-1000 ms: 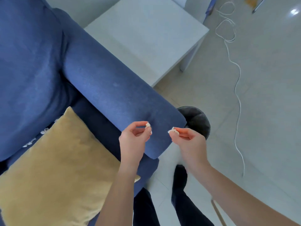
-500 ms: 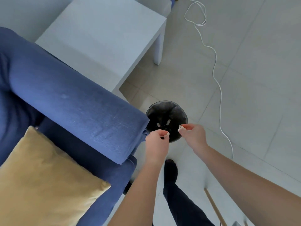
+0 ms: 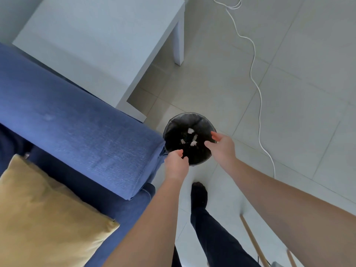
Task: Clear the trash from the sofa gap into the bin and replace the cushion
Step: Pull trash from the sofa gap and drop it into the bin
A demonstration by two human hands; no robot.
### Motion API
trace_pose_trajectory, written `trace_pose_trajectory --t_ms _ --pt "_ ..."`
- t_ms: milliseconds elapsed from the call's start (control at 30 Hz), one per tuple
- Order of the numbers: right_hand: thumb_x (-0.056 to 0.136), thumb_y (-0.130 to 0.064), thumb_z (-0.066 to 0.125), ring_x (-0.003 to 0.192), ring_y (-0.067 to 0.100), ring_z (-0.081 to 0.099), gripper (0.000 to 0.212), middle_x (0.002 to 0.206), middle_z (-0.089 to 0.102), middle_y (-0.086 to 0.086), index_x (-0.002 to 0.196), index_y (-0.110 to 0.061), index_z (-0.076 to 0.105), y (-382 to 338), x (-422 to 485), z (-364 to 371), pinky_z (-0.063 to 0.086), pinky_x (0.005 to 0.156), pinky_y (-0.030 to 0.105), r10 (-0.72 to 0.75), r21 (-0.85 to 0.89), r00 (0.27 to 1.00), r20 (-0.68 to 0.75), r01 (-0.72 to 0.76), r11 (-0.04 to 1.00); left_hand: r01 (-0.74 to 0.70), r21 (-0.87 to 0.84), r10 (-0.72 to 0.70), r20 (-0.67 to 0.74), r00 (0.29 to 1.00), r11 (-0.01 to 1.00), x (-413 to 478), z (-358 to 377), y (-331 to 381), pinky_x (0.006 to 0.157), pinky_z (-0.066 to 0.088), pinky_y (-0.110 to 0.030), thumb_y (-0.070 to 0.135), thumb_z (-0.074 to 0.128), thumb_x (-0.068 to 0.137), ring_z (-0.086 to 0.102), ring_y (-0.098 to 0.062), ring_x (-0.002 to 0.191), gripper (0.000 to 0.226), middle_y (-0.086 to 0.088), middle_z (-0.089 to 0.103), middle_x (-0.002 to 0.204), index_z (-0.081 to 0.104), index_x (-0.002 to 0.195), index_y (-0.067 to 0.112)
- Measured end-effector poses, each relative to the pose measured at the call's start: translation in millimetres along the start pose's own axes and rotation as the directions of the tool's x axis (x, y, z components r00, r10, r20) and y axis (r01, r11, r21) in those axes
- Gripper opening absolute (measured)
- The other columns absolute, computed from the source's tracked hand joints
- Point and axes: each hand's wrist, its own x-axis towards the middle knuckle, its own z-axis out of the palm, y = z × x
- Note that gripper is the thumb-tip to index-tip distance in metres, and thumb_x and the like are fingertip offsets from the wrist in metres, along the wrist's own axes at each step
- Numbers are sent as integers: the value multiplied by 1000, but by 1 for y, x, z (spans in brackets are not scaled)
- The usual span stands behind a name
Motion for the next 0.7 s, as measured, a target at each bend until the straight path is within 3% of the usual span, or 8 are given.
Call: trace_pose_trajectory --t_ms 200,533,633,700 --pt "95 -12 75 126 23 67 45 138 71 6 139 -14 70 6 -4 -9 44 99 22 -7 -66 1000 0 7 998 -21 -1 21 11 1000 1000 -4 -7 -5 111 53 -39 11 62 106 65 -26 131 40 -9 67 144 63 146 11" --pt "94 -14 76 123 21 68 42 133 73 2 136 -18 73 -39 -57 -20 48 104 27 -106 -61 994 3 106 993 -163 -33 163 -8 987 986 -53 -50 16 112 53 -38 15 58 107 64 -23 132 42 -4 67 144 61 149 16" --pt "93 -15 76 121 21 70 43 133 74 1 135 -18 74 -65 -80 -19 51 109 35 -155 -58 988 23 156 986 -210 -67 208 -41 977 975 -77 -76 24 103 59 -37 18 58 107 68 -19 124 41 0 69 141 63 148 19" --pt "92 -16 76 120 18 70 41 131 75 -1 133 -19 75 -83 -94 -16 50 104 28 -201 -69 979 35 203 977 -244 -106 237 -77 968 964 -91 -94 26 95 60 -28 21 59 107 69 -16 120 39 3 70 138 64 146 22"
